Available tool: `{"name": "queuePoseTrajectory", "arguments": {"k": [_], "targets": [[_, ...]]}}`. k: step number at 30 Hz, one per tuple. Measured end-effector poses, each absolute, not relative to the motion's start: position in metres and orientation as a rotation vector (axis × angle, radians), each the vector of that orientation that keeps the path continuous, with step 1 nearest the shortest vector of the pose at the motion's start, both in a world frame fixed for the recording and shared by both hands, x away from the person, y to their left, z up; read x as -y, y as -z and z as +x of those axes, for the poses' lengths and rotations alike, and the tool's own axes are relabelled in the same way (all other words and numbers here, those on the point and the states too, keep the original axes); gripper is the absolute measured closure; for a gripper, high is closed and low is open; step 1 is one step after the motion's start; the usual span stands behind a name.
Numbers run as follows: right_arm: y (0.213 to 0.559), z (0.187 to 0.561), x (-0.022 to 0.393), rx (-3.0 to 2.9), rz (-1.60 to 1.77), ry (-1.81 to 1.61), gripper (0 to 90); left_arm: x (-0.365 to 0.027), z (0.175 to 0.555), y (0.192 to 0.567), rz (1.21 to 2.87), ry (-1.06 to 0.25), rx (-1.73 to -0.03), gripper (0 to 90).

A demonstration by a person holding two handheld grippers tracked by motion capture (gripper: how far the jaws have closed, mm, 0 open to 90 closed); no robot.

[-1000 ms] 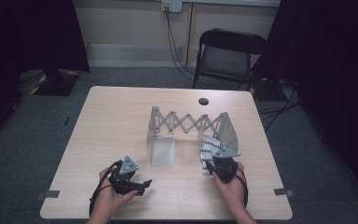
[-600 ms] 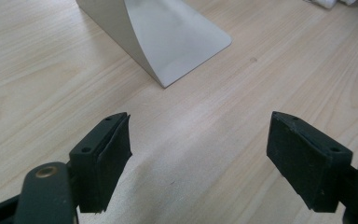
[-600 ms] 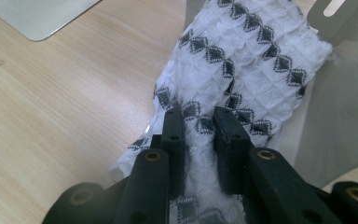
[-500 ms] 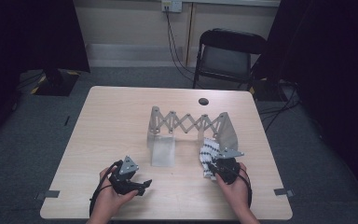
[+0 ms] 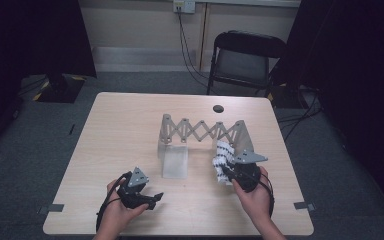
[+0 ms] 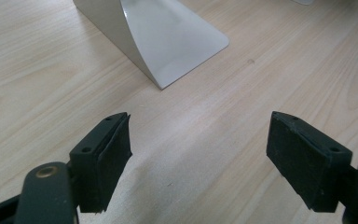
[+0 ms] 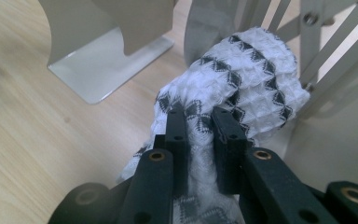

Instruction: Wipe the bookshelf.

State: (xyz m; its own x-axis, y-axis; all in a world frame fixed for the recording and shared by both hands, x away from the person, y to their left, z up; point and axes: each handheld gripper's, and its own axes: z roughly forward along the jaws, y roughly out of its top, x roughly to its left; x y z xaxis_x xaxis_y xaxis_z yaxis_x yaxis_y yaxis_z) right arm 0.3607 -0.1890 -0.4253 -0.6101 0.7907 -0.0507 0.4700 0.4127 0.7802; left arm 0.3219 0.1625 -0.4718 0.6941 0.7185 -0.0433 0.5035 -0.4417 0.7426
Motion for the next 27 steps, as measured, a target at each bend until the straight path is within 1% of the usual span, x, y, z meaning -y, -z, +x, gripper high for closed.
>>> {"name": "queuePoseTrajectory", "arguments": {"k": [9,14,19,27], "targets": [[0.400,0.360,0.192,-2.186,1.045,-1.103,78.1,-0.163,0.322,0.472,2.140,-0.360,-0.931,21.5],[0.394,0.360,0.195,-2.156,1.042,-1.143,78.0,-0.163,0.322,0.472,2.145,-0.361,-0.930,21.3],[0.401,0.361,0.194,-2.169,1.040,-1.154,78.0,-0.163,0.322,0.473,2.133,-0.358,-0.937,20.7],[0.429,0.362,0.188,-2.236,1.057,-1.117,77.9,-0.164,0.323,0.471,2.125,-0.366,-0.926,20.1]]}}
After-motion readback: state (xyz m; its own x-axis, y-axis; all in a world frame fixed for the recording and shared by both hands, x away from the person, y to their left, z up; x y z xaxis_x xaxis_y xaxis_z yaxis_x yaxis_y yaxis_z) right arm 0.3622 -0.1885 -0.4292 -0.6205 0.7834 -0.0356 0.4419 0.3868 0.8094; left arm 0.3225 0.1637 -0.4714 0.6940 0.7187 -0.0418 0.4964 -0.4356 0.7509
